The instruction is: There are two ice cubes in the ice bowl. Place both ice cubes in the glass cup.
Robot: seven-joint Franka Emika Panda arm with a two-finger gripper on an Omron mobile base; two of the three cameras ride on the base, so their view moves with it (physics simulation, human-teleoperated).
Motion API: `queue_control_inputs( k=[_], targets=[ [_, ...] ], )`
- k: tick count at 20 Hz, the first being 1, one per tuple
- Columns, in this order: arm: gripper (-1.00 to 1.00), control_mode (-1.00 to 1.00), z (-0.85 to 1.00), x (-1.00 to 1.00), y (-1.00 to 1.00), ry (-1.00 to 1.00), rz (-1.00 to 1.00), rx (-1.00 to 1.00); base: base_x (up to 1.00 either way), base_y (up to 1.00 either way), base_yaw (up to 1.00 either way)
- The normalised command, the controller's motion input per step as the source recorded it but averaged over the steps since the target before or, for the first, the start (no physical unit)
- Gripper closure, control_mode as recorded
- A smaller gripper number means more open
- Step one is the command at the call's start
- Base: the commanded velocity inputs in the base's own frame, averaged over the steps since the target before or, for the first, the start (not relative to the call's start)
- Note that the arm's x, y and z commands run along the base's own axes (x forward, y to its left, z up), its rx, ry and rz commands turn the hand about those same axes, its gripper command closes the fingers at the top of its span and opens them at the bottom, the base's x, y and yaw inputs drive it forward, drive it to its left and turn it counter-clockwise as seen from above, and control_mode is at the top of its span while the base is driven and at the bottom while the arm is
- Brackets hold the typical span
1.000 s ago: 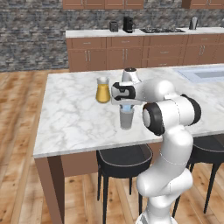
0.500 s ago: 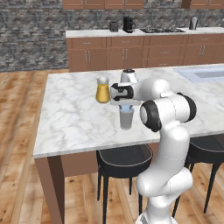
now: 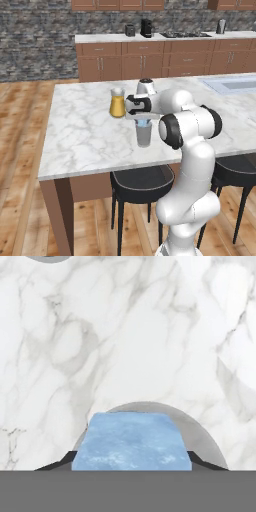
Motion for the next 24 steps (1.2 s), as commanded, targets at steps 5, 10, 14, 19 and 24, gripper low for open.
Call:
queue_control_inputs(
  k=[5, 10, 14, 19, 24],
  targets=[
    [1.00, -1.00, 0.00, -0.23, -0.09, 0.00, 0.05, 0.00, 0.00, 0.00, 0.00],
    [-1.00, -1.00, 0.00, 0.00, 0.00, 0.00, 0.00, 0.00, 0.00, 0.00, 0.00],
    [-1.00, -1.00, 0.00, -0.03, 0.00, -0.01, 0.00, 0.00, 0.00, 0.00, 0.00],
    [-1.00, -1.00, 0.09, -0.28, 0.00, -0.07, 0.00, 0.00, 0.00, 0.00, 0.00],
    [-1.00, -1.00, 0.39, -0.27, 0.00, -0.14, 0.00, 0.03, 0.00, 0.00, 0.00]
  ],
)
